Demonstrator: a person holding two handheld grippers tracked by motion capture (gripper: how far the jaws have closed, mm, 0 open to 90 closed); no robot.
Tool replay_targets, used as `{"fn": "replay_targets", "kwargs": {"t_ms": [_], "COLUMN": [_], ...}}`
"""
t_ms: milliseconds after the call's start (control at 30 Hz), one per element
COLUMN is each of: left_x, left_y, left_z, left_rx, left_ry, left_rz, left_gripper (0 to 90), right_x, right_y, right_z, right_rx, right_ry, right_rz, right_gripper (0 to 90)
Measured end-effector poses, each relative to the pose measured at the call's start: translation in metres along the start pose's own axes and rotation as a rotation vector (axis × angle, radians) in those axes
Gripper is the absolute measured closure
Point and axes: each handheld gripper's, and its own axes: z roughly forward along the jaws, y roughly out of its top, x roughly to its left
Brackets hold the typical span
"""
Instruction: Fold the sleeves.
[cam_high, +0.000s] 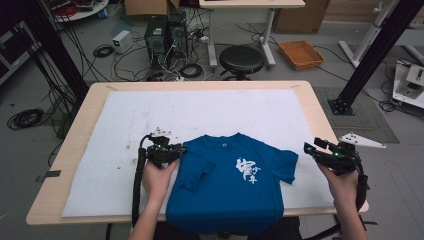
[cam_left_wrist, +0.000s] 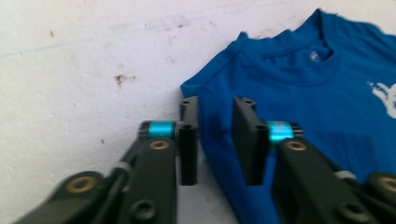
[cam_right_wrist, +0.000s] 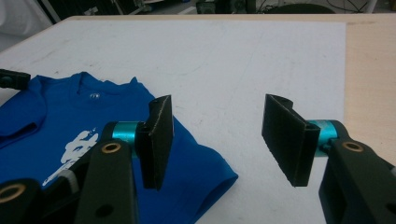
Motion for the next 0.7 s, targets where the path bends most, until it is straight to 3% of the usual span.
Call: {"fn": "replay_targets", "kwargs": {"t_ms": [67, 200, 400, 600, 700], "left_x": [0.001, 0.003, 0.011, 0.019, 0.022], "left_y": [0.0, 0.001, 0.002, -0.006, -0.012], "left_z": [0.0, -0.003, -0.027, -0.066, -0.079], "left_rx": [-0.004, -0.028, -0.102, -0.163, -0.176], "left_ry": [0.011, 0.015, -0.005, -0.069, -0.106], "left_rz": [0.01, 0.005, -0.026, -0.003, 0.002], "left_gripper": [87.8, 88.0, 60.7, 58.3, 58.1], "right_x": [0.0, -0.002, -0.008, -0.018, -0.023], "right_y": [-0.001, -0.005, -0.012, -0.02, -0.024], "right_z": [0.002, 0.008, 0.02, 0.036, 0.044], "right_rx": [0.008, 0.027, 0.088, 0.154, 0.18], "right_ry": [-0.006, -0.019, -0.026, -0.03, -0.006], "right_rz": [-0.002, 0.002, 0.016, 0.067, 0.117], "right_gripper": [44.3, 46.8, 56.1, 61.3, 61.4]}}
